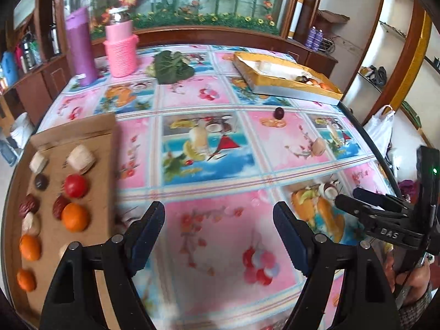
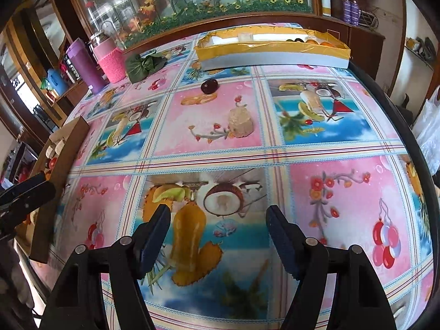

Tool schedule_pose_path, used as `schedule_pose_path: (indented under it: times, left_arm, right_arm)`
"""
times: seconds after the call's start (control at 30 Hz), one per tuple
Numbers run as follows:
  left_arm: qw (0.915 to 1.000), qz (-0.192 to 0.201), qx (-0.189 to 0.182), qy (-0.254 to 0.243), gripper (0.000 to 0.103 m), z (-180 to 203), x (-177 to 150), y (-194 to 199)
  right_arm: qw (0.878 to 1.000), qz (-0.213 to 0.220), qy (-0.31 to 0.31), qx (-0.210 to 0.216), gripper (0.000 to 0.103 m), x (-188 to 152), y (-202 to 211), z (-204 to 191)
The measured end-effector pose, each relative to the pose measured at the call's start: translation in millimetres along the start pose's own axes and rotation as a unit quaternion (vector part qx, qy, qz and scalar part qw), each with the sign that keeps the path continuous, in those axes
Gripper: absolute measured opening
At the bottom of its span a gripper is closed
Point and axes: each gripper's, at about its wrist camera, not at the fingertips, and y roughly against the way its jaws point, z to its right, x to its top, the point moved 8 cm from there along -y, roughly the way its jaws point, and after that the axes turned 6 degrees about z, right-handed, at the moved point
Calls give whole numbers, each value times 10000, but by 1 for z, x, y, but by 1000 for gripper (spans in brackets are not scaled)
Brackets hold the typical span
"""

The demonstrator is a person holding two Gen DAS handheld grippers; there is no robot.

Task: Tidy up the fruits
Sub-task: 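Move both open tools from the box back toward the table items, then grasp the dark red date with the left tool while the right tool grasps a beige ball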

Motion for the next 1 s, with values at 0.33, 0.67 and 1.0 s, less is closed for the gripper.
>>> schedule_pose_path:
  times: [0.33,0.67,1.0]
  left_arm:
    - [9989,-176,-178,398,80,-4,50,-55]
    - [9954,-332,-871,211,80,59,83,-128]
    - [9948,-248,-913,-373,70,100,104,-168]
  right_arm:
    - [9961,458,-630,-412,75,13,45,84]
    - [9985,331,-426,-62,70,53,1,64]
    - [9992,182,350,68,43,72,-62,10]
